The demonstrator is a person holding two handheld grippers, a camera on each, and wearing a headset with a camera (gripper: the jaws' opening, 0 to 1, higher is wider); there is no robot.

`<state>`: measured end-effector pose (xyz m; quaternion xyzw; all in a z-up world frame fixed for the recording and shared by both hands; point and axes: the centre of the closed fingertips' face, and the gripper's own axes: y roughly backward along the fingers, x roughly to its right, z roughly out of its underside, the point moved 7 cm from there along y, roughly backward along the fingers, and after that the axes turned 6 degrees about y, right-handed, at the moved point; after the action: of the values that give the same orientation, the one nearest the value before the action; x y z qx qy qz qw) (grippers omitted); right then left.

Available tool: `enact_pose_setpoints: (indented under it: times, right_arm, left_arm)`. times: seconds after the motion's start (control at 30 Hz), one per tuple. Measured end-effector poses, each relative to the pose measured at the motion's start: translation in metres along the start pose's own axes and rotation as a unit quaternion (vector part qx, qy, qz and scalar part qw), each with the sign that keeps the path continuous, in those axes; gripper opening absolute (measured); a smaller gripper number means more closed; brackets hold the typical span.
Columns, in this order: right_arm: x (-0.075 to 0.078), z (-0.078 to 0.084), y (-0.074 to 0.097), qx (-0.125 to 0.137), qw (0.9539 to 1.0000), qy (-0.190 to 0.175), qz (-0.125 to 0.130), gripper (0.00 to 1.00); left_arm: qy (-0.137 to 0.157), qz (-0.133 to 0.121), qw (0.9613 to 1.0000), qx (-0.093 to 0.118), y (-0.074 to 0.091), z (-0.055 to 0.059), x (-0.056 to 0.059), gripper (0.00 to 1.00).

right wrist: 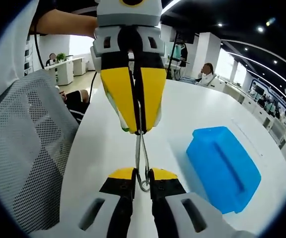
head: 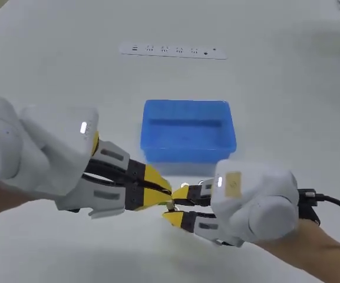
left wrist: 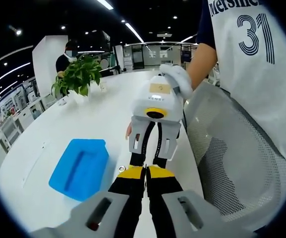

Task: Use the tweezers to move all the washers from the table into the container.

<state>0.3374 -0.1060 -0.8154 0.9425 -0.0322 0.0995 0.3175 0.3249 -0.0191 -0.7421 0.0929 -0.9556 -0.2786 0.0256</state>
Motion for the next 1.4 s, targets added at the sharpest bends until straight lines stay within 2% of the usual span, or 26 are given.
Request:
enact_pose_setpoints:
  times: [0.27,0.93,1.4]
  right_arm:
    - [-0.0003,0.0028,-0.0003,-0.005,0.9999,-0.014,-0.003,0.13]
    - [0.0005,0.0057,-0.0034,-0.009,0.9995,-0.028,-0.011,0.11]
    - [-0.0015,0.0023,-0.0002,-0.007,0.9997,-0.019,-0.011,0.10]
  left_arm:
    - [0.009,0.001,0.9999,0.005,-0.0019,0.0026,-0.0024,0.05]
    - [0.048,0.008,0.9988,-0.004,-0.0009,0.0036,-0.0084,0.05]
    - [0.038,0.013,0.9991,-0.013,0.0016,-0.0012,-0.0039,0.05]
